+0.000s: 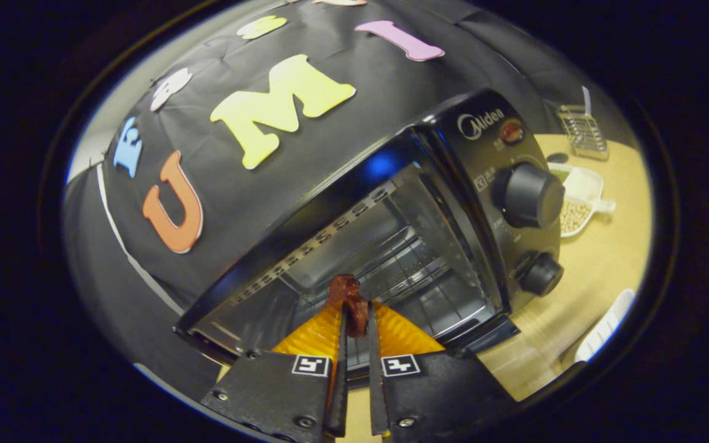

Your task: Open the toaster oven, put the food inside, and close the toaster oven door.

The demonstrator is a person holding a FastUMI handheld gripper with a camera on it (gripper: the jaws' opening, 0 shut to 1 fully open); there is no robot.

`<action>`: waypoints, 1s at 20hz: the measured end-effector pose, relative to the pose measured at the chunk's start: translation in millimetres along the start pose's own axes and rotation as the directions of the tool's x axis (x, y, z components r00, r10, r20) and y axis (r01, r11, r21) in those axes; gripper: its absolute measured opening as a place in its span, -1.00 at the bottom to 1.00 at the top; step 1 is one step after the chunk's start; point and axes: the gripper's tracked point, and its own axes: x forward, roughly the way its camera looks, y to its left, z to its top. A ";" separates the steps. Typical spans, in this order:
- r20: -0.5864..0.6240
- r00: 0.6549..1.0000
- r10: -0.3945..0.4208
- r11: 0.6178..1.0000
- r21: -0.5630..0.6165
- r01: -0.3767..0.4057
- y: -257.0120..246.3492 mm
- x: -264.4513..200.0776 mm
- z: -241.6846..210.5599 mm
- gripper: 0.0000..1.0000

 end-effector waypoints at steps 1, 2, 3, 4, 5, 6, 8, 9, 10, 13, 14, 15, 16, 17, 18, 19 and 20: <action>0.000 0.999 -0.038 0.998 -0.047 0.037 -6.2 0.2 -0.3 -0.53; -0.004 0.998 -0.056 0.995 -0.082 0.055 -9.8 -1.5 -1.4 -0.42; -0.011 0.997 -0.071 0.991 -0.115 0.070 -11.2 -3.8 -2.5 -0.33; -0.015 0.996 -0.083 0.986 -0.144 0.080 -13.0 -7.3 -3.7 -0.31; -0.007 0.996 -0.092 0.982 -0.168 0.090 -15.1 -11.1 -3.6 -0.30; 0.002 0.996 -0.093 0.978 -0.187 0.091 -14.7 -19.9 -2.2 -0.32; 0.029 0.995 -0.098 0.971 -0.217 0.102 -15.9 -33.4 1.6 -0.22; 0.026 0.994 -0.104 0.965 -0.238 0.107 -16.0 -42.9 -1.2 -0.15; 0.027 0.994 -0.107 0.960 -0.257 0.111 -16.3 -53.8 -2.7 -0.08; 0.027 0.995 -0.092 0.943 -0.318 0.096 -10.8 -83.8 -13.3 0.40; 0.027 0.996 -0.089 0.934 -0.345 0.093 -9.7 -94.5 -17.9 0.47; 0.032 0.995 -0.094 0.922 -0.373 0.099 -10.4 -104.9 -22.9 0.50; 0.024 0.995 -0.095 0.909 -0.405 0.097 -10.8 -114.7 -30.1 0.51; 0.014 0.996 -0.087 0.898 -0.432 0.085 -7.6 -125.8 -41.2 0.61; 0.000 0.997 -0.081 0.889 -0.453 0.072 -5.4 -133.7 -50.0 0.70; -0.014 0.997 -0.077 0.881 -0.469 0.061 -4.6 -143.9 -60.3 0.73; -0.024 0.996 -0.084 0.879 -0.473 0.063 -7.2 -151.1 -68.1 0.73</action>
